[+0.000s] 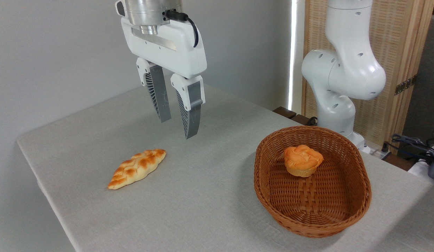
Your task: Put bread into the basket
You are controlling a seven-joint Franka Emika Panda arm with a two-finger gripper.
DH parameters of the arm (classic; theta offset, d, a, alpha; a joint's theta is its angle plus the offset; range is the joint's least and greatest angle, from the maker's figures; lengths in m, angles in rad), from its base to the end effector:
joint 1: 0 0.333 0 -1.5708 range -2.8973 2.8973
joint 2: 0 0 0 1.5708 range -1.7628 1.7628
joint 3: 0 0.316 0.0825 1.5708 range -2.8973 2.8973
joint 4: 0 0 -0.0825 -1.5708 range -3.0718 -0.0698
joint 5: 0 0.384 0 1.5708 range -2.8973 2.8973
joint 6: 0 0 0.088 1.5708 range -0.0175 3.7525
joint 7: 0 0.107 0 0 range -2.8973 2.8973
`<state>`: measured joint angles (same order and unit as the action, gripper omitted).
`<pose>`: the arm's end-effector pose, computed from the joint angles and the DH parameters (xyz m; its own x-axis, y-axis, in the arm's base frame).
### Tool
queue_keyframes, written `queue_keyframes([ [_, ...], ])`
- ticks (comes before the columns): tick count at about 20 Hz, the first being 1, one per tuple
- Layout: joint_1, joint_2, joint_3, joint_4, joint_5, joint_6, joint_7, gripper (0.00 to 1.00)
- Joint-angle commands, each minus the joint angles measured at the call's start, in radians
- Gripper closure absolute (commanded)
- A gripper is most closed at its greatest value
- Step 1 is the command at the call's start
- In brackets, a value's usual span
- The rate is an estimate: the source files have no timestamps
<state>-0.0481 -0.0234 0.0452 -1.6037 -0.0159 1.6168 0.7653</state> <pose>0.5517 -0.0029 0.6260 0.7188 -0.6942 0.0380 -0.6943 -0.7196 -0.0130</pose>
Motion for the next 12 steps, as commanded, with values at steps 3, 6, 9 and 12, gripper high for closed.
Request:
queue_keyframes([
  [3, 0.017, 0.002, -0.024, 0.007, 0.002, 0.000, 0.017, 0.00],
  [6, 0.030, 0.003, -0.039, 0.007, 0.002, 0.000, 0.017, 0.00],
  [9, 0.031, 0.003, -0.050, 0.007, 0.004, -0.003, 0.017, 0.00],
  [12, 0.031, 0.002, -0.042, 0.007, 0.004, -0.005, 0.015, 0.00],
])
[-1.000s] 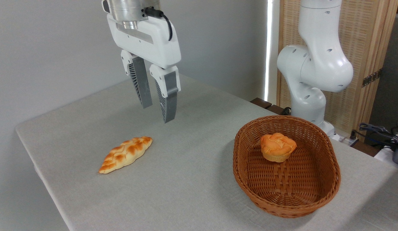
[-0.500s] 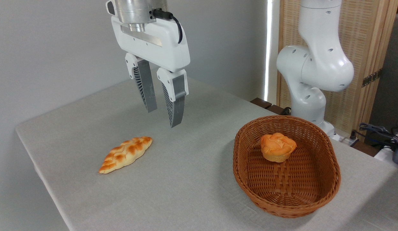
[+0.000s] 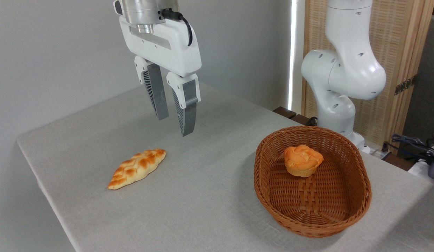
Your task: Put bread into the basket
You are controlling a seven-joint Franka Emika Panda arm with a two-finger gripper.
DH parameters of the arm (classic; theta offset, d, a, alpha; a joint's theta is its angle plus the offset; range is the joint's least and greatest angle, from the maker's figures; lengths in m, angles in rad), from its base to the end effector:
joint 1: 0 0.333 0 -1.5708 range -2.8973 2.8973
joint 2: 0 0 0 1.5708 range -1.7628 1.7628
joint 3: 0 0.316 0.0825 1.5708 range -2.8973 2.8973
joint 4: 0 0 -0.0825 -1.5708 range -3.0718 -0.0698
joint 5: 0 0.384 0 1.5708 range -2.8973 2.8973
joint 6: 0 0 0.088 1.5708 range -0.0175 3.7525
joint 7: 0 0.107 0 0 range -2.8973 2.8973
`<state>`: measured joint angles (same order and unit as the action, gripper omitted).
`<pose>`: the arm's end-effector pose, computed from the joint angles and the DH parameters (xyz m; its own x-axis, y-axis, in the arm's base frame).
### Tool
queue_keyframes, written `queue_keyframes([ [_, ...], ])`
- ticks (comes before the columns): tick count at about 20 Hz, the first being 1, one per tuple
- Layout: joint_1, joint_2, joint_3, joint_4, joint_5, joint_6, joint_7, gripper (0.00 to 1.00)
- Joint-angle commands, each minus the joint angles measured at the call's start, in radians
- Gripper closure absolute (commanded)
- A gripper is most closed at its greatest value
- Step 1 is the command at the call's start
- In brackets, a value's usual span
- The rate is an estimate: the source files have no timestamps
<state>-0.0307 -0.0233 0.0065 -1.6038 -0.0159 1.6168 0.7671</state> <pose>0.5515 -0.0149 0.6259 0.7026 -0.7106 0.0373 -0.7107 -0.7034 -0.0136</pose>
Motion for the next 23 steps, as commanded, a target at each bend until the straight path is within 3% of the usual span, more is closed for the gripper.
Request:
queue_keyframes([
  [1, 0.014, 0.002, -0.002, 0.007, 0.004, -0.005, 0.008, 0.00],
  [23, 0.014, 0.002, -0.002, 0.007, -0.006, -0.032, 0.003, 0.00],
])
